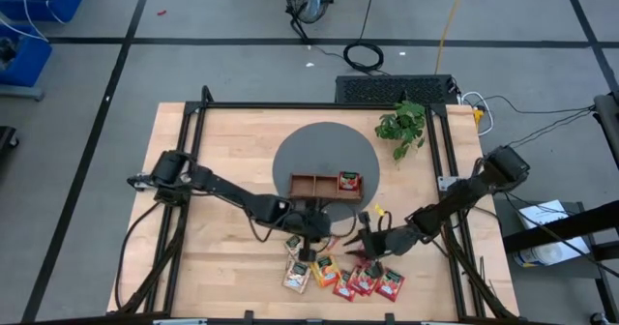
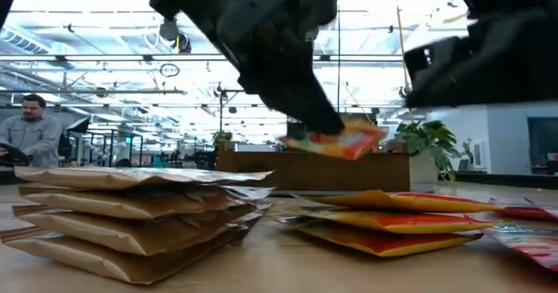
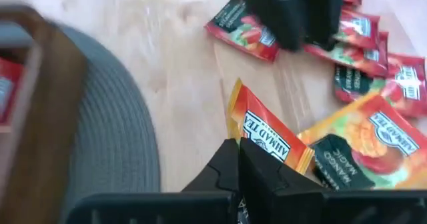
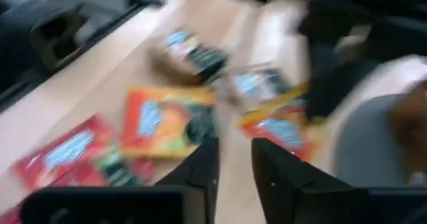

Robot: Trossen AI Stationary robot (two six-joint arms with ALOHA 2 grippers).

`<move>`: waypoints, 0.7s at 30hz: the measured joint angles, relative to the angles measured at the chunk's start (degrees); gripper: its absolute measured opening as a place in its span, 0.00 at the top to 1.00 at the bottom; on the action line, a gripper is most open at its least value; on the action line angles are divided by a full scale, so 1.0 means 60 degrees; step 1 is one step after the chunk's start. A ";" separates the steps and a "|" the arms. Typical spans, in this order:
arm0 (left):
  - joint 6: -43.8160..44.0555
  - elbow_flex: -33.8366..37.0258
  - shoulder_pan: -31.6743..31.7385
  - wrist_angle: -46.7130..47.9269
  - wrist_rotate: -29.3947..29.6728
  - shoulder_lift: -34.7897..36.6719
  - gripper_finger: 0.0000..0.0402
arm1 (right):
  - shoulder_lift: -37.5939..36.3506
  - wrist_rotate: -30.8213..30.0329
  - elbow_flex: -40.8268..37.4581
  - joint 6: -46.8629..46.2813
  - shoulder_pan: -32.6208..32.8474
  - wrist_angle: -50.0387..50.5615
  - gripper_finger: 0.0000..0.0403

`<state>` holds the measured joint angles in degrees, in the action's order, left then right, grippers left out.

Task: Pick & Place Tea
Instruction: Put the orange tea bag into the middle slot of the wooden organizer

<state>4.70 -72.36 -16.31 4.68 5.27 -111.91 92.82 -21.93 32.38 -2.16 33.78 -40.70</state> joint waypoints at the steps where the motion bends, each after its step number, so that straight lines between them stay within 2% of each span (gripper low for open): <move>1: -0.0201 0.0006 -0.0123 0.0020 0.0320 0.0062 0.97 | -0.0082 -0.0325 0.0005 -0.0144 -0.0020 -0.0103 0.75; 4: -0.0865 -0.0029 -0.0521 -0.0279 0.1449 0.0081 0.99 | -0.0347 -0.1123 0.0011 -0.0613 -0.0195 -0.0104 0.67; 8: -0.1369 -0.0141 -0.0962 -0.0280 0.2705 0.0088 0.97 | -0.0438 -0.1006 0.0007 -0.1482 -0.0659 0.0146 0.57; 14: -0.1877 -0.0386 -0.1303 -0.0297 0.3956 0.0095 0.98 | -0.0456 0.0828 0.0029 -0.2722 -0.1393 0.0264 0.46; 21: -0.1921 -0.0415 -0.1279 -0.0368 0.4390 0.0114 0.96 | -0.0452 0.1186 0.0029 -0.2766 -0.1574 0.0256 0.46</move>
<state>-6.83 -74.85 -23.99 2.48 31.61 -111.22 90.11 -14.81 32.56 -18.75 24.34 -39.16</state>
